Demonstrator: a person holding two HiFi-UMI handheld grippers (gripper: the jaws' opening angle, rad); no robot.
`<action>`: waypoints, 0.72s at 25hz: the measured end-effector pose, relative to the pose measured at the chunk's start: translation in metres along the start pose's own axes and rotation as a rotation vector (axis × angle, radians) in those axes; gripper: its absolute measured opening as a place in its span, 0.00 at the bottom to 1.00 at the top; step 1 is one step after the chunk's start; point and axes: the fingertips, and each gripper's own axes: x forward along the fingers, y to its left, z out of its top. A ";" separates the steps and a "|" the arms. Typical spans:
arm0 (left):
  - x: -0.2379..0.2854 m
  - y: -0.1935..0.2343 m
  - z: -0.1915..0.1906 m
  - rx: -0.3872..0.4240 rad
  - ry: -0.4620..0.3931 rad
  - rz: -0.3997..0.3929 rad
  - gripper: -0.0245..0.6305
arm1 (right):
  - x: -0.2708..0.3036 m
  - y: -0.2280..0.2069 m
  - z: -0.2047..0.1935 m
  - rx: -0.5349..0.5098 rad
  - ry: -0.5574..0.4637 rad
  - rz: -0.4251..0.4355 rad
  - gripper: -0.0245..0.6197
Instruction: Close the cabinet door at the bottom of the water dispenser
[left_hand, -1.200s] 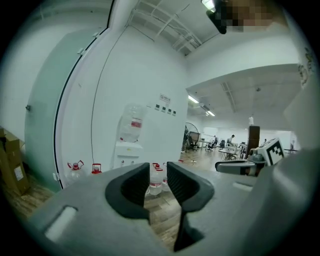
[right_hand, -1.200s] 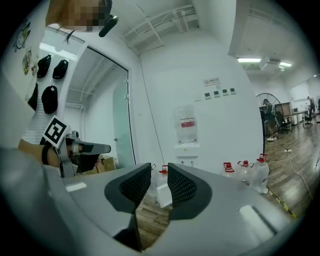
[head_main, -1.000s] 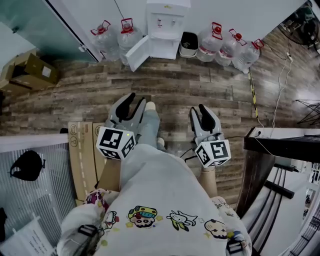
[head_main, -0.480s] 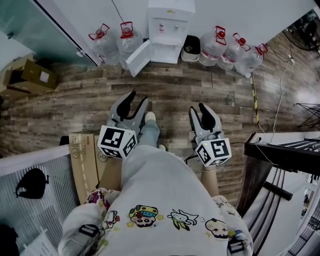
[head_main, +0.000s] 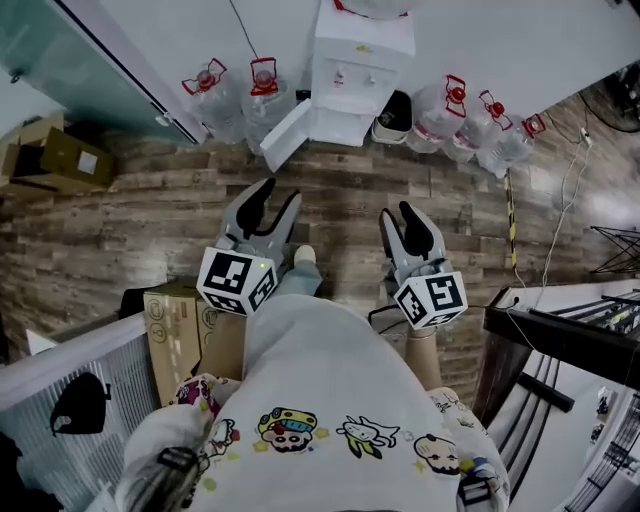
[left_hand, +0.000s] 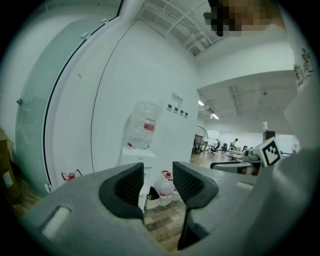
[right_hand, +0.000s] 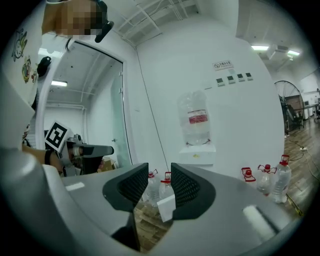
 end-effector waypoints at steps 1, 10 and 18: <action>0.003 0.007 0.003 0.000 -0.005 0.002 0.31 | 0.008 0.001 0.002 -0.004 0.002 0.004 0.24; 0.005 0.050 0.006 -0.028 -0.012 0.040 0.31 | 0.051 0.012 0.012 -0.013 0.016 0.023 0.25; 0.012 0.072 -0.003 -0.047 0.015 0.090 0.31 | 0.081 0.007 0.012 0.000 0.029 0.062 0.27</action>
